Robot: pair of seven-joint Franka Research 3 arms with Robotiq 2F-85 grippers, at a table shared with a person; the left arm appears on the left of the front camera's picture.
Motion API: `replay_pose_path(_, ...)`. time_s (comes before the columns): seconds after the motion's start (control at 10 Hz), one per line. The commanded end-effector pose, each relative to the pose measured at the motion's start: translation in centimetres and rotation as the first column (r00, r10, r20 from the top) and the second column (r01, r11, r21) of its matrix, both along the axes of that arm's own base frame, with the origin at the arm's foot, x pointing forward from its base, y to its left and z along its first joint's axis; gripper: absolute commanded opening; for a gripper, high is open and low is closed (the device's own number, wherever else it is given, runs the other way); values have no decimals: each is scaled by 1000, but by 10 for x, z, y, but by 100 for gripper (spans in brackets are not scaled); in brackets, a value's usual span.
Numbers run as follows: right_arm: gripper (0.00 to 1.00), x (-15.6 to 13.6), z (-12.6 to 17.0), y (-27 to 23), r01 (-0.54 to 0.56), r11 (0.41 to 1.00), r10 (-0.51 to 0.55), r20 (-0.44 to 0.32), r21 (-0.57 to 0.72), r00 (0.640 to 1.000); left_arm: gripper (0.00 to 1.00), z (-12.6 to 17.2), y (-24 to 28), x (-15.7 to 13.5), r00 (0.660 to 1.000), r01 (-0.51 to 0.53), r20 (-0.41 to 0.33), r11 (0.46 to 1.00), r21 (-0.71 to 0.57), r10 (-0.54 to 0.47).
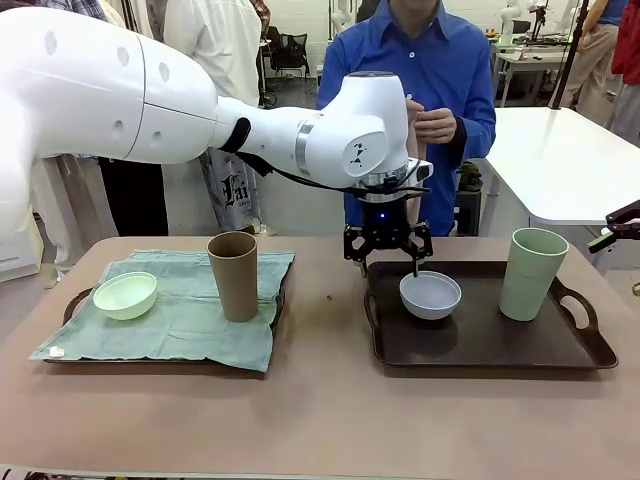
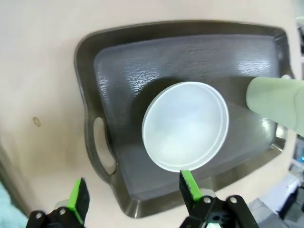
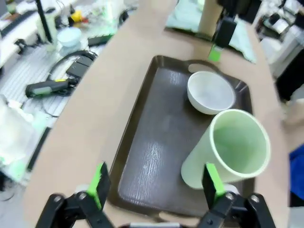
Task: Set up a tray with a mat and arrange the tableware.
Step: Pick up the Picnic Bowl and Reusable plastic cup from the Handle tray in front of the human's position and hold them in the air.
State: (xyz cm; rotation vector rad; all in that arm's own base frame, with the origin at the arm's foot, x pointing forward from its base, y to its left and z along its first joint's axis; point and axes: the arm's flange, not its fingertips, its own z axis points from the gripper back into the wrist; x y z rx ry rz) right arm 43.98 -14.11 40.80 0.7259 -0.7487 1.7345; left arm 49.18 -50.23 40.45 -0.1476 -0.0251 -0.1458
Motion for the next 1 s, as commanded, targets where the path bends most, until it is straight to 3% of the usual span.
replay_pose_path(0.0,100,-3,4,-1,-12,1000,12,2,-20,1000,100,-2,6,-1,1000,-8,-15,1000,20,8)
replay_pose_path(0.3,100,0,2,-1,-2,1000,2,2,-6,1000,100,-2,3,2,1000,-5,-5,1000,10,5)
replay_pose_path(0.6,100,17,-3,7,93,990,-101,-79,-107,992,100,-9,-2,-1,997,62,40,997,56,-64)
replay_pose_path(0.9,100,37,-11,26,141,979,-151,-60,-145,987,100,-12,-16,-6,986,137,91,989,54,-142)
